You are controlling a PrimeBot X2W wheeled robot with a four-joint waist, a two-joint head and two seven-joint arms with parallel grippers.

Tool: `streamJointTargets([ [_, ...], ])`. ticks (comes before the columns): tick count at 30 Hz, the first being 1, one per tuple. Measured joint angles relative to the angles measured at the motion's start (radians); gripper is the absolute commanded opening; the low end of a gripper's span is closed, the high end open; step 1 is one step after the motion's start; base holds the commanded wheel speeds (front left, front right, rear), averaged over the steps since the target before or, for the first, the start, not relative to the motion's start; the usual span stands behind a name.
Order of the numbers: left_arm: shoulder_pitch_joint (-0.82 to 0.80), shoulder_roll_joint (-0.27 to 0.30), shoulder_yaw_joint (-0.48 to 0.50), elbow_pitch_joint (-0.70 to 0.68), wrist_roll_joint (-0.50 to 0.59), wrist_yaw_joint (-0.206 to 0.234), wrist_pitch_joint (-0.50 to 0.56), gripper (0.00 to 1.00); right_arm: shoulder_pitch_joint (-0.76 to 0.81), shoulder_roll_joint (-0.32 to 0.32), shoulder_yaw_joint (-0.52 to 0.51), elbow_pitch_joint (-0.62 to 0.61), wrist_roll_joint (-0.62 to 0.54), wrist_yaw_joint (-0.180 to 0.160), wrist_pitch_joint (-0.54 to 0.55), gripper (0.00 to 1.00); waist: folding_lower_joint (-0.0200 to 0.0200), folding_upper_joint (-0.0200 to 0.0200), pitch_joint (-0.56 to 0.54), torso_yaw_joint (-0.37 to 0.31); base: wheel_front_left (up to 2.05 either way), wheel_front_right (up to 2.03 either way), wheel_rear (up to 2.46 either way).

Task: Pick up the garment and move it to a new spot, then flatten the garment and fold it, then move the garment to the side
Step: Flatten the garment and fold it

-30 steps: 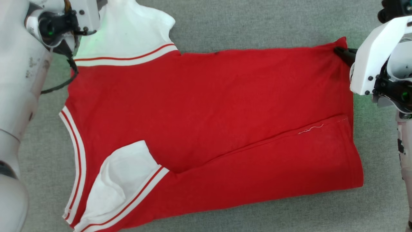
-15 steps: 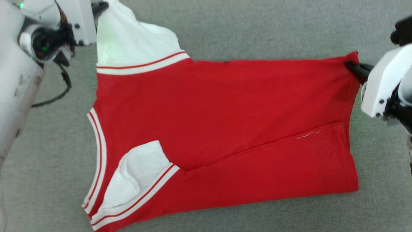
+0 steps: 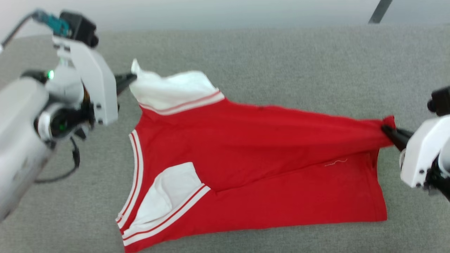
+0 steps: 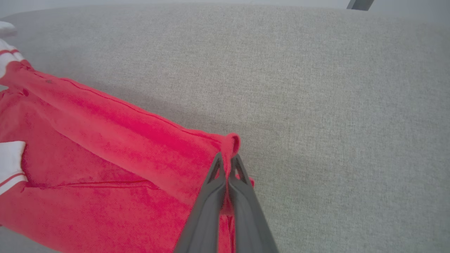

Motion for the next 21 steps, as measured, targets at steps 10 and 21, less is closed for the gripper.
streamJointTargets([
  [10, 0.261, 0.207, 0.000, -0.452, -0.086, 0.257, -0.016, 0.00, 0.191, 0.028, -0.060, -0.093, 0.016, 0.000, 0.043, 0.00, 0.0000, 0.0000, -0.075, 0.030, 0.00, 0.00, 0.00],
  [21, 0.465, 0.276, -0.041, -0.645, -0.160, 0.386, -0.057, 0.00, 0.274, 0.051, -0.076, -0.097, -0.010, 0.000, 0.052, 0.00, 0.0000, 0.0000, -0.095, 0.039, 0.00, 0.00, 0.00],
])
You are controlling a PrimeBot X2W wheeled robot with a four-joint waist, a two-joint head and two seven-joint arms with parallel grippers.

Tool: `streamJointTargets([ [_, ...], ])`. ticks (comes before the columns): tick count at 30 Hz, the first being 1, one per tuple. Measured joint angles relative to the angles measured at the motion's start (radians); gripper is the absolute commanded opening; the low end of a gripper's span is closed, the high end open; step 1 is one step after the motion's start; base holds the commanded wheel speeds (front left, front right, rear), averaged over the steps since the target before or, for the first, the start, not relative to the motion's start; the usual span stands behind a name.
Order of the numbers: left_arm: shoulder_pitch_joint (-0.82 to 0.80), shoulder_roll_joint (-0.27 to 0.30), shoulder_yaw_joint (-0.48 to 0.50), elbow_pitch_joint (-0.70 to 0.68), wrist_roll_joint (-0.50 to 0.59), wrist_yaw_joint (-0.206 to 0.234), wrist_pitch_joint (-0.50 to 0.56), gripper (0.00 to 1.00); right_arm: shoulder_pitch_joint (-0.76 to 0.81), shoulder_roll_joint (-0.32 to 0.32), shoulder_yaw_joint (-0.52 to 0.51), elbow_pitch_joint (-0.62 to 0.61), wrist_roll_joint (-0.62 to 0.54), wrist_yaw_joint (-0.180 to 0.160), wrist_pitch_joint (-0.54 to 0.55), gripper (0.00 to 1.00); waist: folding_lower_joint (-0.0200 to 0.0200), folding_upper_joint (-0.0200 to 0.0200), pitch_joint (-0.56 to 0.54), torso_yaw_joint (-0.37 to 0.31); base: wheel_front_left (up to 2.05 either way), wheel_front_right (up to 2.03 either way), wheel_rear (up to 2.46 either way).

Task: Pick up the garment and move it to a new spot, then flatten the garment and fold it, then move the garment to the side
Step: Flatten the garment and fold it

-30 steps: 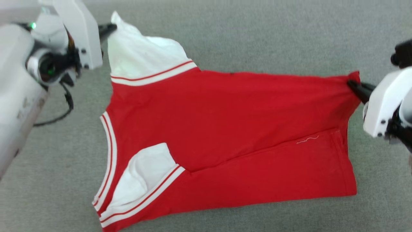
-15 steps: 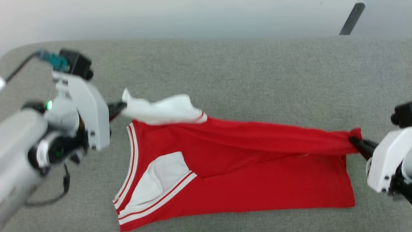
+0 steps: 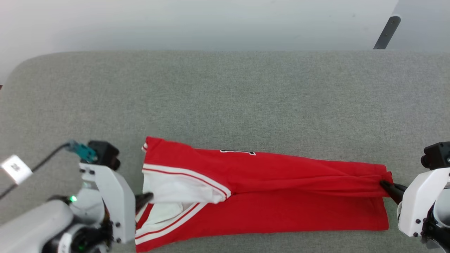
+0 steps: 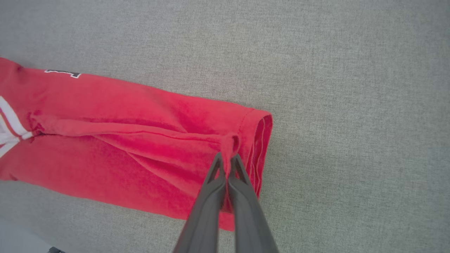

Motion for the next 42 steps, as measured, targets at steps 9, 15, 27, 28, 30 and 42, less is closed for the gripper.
streamJointTargets([
  [9, 0.054, -0.041, -0.030, 0.039, -0.010, -0.010, -0.023, 0.45, -0.001, 0.010, 0.021, 0.024, -0.019, 0.000, -0.009, 1.00, 0.0000, 0.0000, -0.028, -0.004, 0.00, 0.00, 0.00],
  [15, 0.071, -0.036, -0.026, 0.040, -0.007, -0.017, -0.057, 1.00, 0.000, 0.014, 0.019, 0.012, -0.026, 0.000, -0.009, 1.00, 0.0000, 0.0000, -0.064, -0.006, 0.00, 0.00, 0.00],
  [27, 0.177, -0.016, 0.021, 0.016, -0.005, -0.018, -0.263, 1.00, 0.073, 0.078, -0.046, -0.020, -0.040, 0.000, -0.033, 1.00, 0.0000, 0.0000, -0.159, 0.000, 0.00, 0.00, 0.00],
  [28, 0.188, -0.015, 0.031, 0.017, -0.003, -0.020, -0.298, 1.00, 0.080, 0.087, -0.055, -0.021, -0.043, 0.000, -0.039, 1.00, 0.0000, 0.0000, -0.166, 0.001, 0.00, 0.00, 0.00],
  [30, 0.212, -0.015, 0.048, 0.021, 0.005, -0.024, -0.366, 1.00, 0.092, 0.097, -0.068, -0.020, -0.053, 0.000, -0.043, 1.00, 0.0000, 0.0000, -0.179, 0.005, 0.00, 0.00, 0.00],
  [42, 0.388, -0.035, 0.187, 0.120, 0.061, -0.065, -0.656, 1.00, 0.149, 0.139, -0.154, -0.004, -0.083, 0.000, -0.057, 1.00, 0.0000, 0.0000, -0.222, 0.052, 0.00, 0.00, 0.00],
])
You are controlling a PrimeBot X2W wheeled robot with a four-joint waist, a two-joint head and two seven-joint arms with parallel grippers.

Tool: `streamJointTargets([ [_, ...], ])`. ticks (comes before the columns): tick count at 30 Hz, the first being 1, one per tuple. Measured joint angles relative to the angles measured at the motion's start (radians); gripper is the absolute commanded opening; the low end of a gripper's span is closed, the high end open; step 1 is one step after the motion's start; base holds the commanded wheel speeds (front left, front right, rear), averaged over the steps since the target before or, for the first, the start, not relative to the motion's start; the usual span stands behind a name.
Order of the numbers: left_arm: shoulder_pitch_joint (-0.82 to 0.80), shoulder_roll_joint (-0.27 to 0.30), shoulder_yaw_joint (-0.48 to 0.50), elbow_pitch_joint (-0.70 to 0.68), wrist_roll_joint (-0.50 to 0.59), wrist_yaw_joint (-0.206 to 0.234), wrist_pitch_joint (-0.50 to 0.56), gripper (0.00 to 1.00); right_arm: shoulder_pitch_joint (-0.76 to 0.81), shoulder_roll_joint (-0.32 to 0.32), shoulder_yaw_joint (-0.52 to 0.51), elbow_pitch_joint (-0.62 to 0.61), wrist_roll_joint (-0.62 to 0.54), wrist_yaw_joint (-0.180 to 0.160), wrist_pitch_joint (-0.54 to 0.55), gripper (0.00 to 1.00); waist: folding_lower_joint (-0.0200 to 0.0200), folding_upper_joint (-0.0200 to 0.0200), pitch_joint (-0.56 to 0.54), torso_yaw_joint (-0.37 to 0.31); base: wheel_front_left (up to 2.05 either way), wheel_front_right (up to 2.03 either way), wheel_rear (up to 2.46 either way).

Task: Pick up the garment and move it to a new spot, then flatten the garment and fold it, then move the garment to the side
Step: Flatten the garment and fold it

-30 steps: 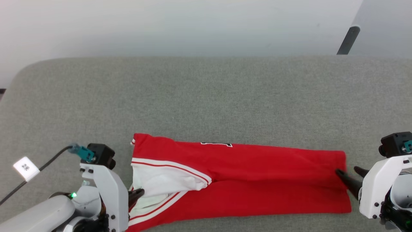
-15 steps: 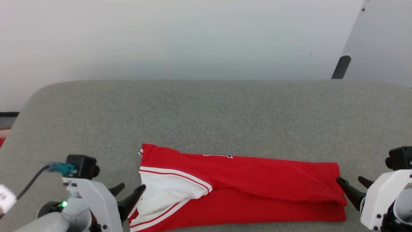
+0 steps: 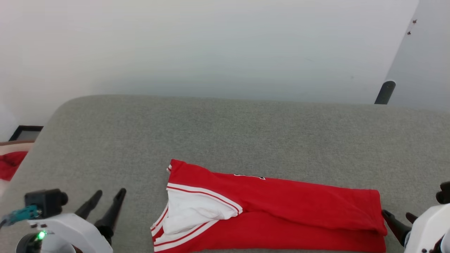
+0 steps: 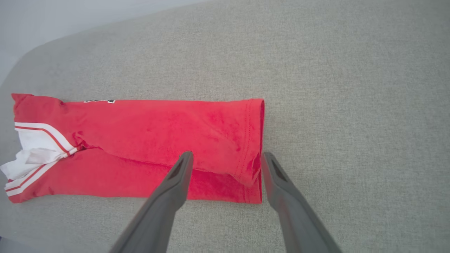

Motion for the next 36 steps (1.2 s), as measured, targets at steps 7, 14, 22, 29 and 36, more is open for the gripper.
streamJointTargets([
  [7, 0.187, -0.123, 0.293, 0.049, 0.156, -0.029, -0.006, 1.00, 0.014, 0.007, -0.040, 0.011, -0.017, 0.000, 0.017, 1.00, 0.0000, 0.0000, -0.008, 0.022, 0.00, 0.00, 0.00],
  [14, 0.356, -0.249, 0.502, 0.046, 0.291, -0.089, -0.006, 1.00, -0.008, -0.003, -0.079, 0.047, -0.049, 0.000, 0.070, 1.00, 0.0000, 0.0000, 0.011, 0.034, 0.00, 0.00, 0.00],
  [22, 0.405, -0.339, 0.578, 0.040, 0.361, -0.147, -0.006, 1.00, -0.084, -0.026, -0.104, 0.114, -0.072, 0.000, 0.122, 1.00, 0.0000, 0.0000, 0.063, 0.051, 0.00, 0.00, 0.00],
  [29, 0.364, -0.380, 0.576, 0.051, 0.387, -0.183, -0.006, 1.00, -0.165, -0.037, -0.111, 0.211, -0.094, 0.000, 0.142, 1.00, 0.0000, 0.0000, 0.135, 0.070, 0.00, 0.00, 0.00],
  [36, 0.328, -0.404, 0.563, 0.073, 0.398, -0.201, -0.006, 1.00, -0.226, -0.035, -0.104, 0.325, -0.099, 0.000, 0.163, 1.00, 0.0000, 0.0000, 0.190, 0.096, 0.00, 0.00, 0.00],
])
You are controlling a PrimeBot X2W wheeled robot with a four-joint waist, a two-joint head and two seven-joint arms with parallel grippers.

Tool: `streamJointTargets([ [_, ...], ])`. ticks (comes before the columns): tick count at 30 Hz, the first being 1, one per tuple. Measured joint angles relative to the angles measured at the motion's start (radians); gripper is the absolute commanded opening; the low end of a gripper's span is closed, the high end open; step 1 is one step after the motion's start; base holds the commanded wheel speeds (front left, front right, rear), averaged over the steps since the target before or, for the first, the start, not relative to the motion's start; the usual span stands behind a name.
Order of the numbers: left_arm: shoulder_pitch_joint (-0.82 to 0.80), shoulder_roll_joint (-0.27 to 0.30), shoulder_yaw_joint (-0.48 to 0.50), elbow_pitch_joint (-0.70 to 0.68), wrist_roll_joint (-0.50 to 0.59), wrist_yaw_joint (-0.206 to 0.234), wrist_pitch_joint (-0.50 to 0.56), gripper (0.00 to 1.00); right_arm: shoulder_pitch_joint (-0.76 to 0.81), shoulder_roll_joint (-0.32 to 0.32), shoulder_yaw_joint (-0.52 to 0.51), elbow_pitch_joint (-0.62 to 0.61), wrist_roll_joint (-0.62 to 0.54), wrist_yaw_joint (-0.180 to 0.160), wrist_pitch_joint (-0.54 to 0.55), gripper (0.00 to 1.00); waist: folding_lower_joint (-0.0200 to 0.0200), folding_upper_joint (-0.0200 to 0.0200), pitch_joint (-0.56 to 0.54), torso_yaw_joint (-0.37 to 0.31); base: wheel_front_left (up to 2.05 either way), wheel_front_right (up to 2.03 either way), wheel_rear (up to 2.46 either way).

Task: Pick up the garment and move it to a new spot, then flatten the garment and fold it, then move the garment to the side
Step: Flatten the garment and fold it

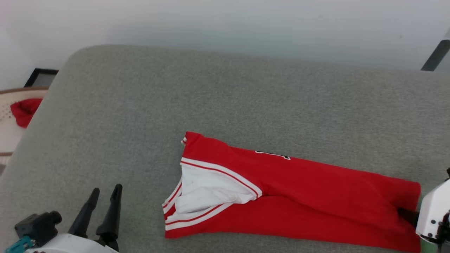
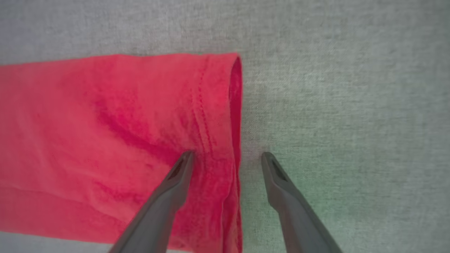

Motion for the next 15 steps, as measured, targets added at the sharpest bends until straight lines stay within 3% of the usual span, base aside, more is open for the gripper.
streamJointTargets([
  [3, -0.006, -0.005, -0.001, 0.008, 0.000, -0.007, 0.000, 1.00, -0.022, -0.002, 0.007, 0.036, 0.003, 0.000, 0.013, 1.00, 0.0000, 0.0000, 0.012, 0.011, 0.00, 0.00, 0.00],
  [5, -0.008, -0.009, -0.001, 0.011, 0.000, -0.008, 0.000, 1.00, -0.031, -0.009, 0.015, 0.049, 0.009, 0.000, 0.030, 0.10, 0.0000, 0.0000, 0.017, 0.018, 0.00, 0.00, 0.00],
  [6, -0.008, -0.011, 0.000, 0.012, 0.000, -0.009, 0.000, 1.00, -0.034, -0.014, 0.017, 0.053, 0.019, -0.001, 0.030, 0.00, 0.0001, 0.0000, 0.019, 0.020, 0.00, 0.00, 0.00],
  [15, -0.007, -0.031, 0.020, 0.019, -0.003, -0.021, 0.000, 1.00, -0.054, -0.031, 0.037, 0.089, 0.060, 0.000, 0.030, 0.00, 0.0000, 0.0000, 0.023, 0.023, 0.00, 0.00, 0.00],
])
